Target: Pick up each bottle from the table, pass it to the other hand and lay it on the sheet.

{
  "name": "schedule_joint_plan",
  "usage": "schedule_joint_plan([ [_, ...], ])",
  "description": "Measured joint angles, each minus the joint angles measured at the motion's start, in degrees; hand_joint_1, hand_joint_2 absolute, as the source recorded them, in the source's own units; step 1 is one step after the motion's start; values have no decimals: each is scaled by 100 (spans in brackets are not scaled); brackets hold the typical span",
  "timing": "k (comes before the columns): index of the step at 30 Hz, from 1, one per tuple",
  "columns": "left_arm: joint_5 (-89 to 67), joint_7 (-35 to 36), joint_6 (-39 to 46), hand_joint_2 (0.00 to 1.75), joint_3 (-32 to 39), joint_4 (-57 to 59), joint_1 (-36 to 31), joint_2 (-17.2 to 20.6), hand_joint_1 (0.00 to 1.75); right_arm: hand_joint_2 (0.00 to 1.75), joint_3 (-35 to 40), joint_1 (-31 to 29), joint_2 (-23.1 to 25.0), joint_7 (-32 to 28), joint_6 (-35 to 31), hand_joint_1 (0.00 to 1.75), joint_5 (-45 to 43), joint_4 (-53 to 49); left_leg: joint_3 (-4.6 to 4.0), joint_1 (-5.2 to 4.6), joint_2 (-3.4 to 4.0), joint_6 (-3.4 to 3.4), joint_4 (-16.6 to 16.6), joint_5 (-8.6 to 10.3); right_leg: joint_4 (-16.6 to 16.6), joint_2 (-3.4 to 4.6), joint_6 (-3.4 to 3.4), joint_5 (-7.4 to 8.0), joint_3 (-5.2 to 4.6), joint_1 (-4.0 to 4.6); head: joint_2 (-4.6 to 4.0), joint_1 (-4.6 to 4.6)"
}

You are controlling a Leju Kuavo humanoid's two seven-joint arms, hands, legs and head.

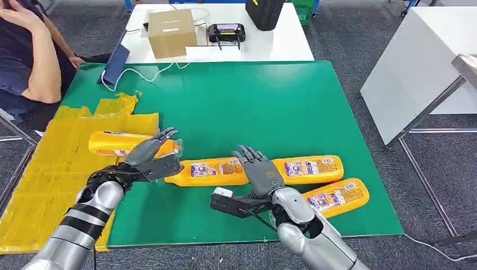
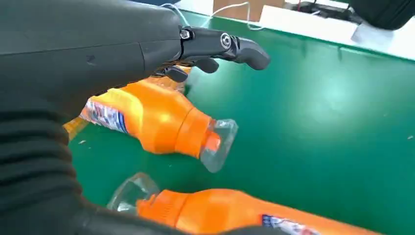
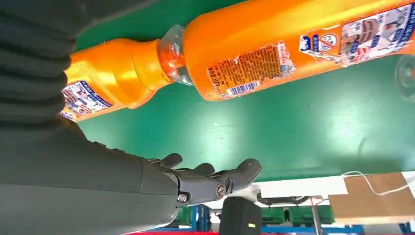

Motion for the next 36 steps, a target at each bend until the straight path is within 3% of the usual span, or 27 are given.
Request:
schedule_joint_plan([
  [11,1000,-11,-256,0,262,-374,149,-96,0,175,-11,-234,131,-61,147,0,-77,447,-1,0,1,0,0,0,0,1,0,0,-1,-1,0,0],
  [22,2629,114,-437,0,546,-1457,553,-352,0,175,18,-560,492,-238,302,0,96,1275,-1,0,1,0,0,0,0,0,0,0,-2,0,0,0],
  [36,3045,188,-520,0,516,-2162,772,-476,0,175,116,-764,741,-352,361,0,170,1948,-1,0,1,0,0,0,0,0,0,0,-1,0,0,0],
])
